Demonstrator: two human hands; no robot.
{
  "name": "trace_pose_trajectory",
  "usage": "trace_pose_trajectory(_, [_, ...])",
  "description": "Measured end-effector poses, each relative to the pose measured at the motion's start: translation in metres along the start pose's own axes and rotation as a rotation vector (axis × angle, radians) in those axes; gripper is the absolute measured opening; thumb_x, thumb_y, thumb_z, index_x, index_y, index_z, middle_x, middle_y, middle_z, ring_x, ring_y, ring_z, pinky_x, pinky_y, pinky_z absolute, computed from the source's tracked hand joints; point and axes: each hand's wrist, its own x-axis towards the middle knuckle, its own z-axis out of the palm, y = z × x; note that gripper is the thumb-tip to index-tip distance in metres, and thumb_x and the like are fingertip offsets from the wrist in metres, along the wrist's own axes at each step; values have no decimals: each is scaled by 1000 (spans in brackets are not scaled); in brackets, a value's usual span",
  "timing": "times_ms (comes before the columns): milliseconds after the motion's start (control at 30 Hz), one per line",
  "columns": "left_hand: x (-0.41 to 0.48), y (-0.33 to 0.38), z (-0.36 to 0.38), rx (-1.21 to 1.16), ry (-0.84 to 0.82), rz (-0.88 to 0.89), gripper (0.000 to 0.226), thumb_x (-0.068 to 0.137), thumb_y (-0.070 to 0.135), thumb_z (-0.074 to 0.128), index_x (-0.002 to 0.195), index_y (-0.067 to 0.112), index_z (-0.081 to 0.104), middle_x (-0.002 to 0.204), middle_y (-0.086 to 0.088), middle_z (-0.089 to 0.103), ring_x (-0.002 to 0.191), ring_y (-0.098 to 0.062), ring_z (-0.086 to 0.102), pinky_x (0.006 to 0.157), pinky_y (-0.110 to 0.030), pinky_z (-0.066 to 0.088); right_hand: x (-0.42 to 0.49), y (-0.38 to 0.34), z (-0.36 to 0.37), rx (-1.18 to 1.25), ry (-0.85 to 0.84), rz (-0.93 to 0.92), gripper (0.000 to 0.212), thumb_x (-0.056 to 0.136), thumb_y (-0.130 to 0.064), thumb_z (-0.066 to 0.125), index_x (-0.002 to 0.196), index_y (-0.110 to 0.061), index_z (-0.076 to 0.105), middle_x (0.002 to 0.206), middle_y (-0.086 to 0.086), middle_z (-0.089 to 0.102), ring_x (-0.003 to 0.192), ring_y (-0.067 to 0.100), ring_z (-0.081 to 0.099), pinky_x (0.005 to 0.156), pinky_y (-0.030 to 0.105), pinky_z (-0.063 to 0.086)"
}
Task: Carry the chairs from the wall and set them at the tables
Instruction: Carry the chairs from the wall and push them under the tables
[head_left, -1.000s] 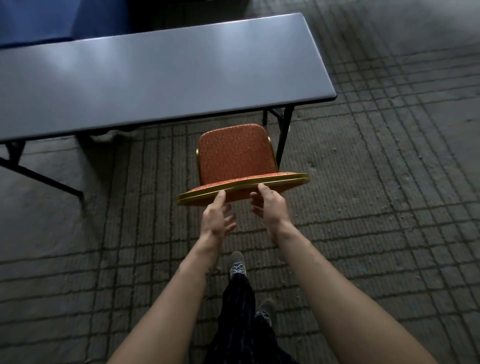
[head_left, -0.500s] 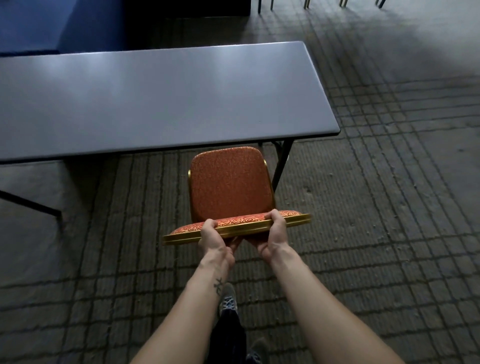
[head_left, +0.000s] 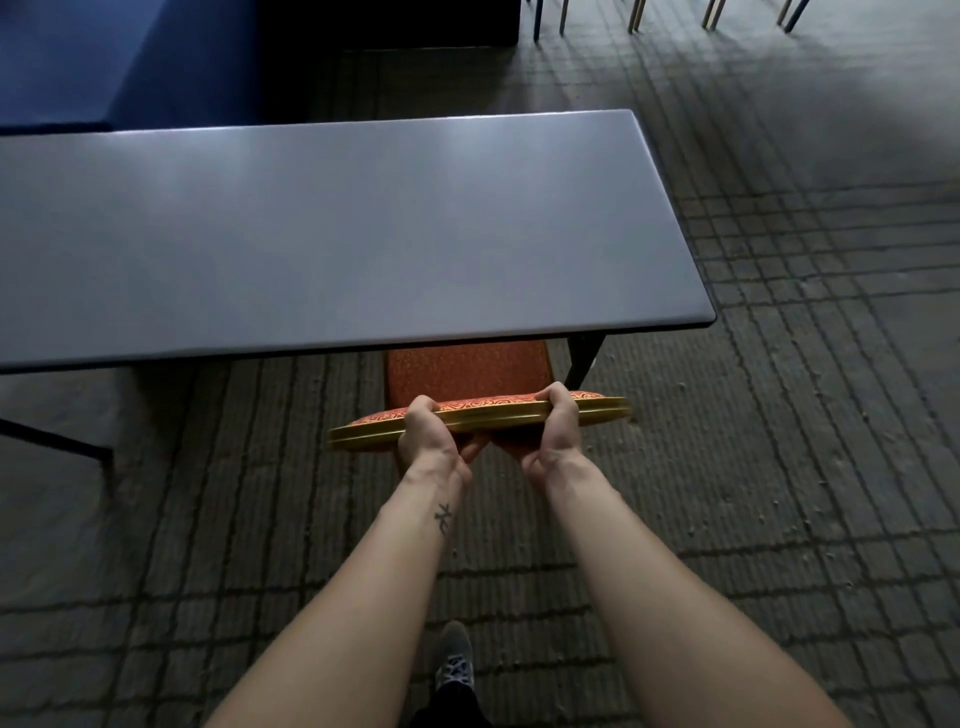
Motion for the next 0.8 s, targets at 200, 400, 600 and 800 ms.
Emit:
trace_pose_trajectory(200, [26,34,43,10,17,27,19,90,21,51,98,5,58,106,-21,65,91,-37,67,62,-51,64,41,-20,36,-3,12,-46,48,78,-36,64,112,-2,63,102,19,72,98,38,71,88,57,59])
trace_pose_trajectory(400, [53,61,74,21,25,63,16,92,24,52,93,8,55,105,-18,64,92,-36,66,56,-47,61,71,-34,74,33,50,-70,40,83,-42,63,108,-10,63,105,14,71,101,35,69,97,57,54])
trace_pose_trajectory(600, [62,56,74,-3,24,65,19,92,27,50,96,9,57,105,-18,64,94,-36,68,75,-56,64,81,-28,69,39,38,-65,51,87,-51,61,121,-12,60,112,16,71,103,34,70,95,53,57])
trace_pose_trajectory(800, [56,59,72,-7,20,43,24,94,28,50,104,8,58,108,-18,65,95,-35,67,81,-54,63,68,-29,70,83,0,-8,68,80,-56,72,129,-12,58,116,19,73,104,38,72,92,52,59])
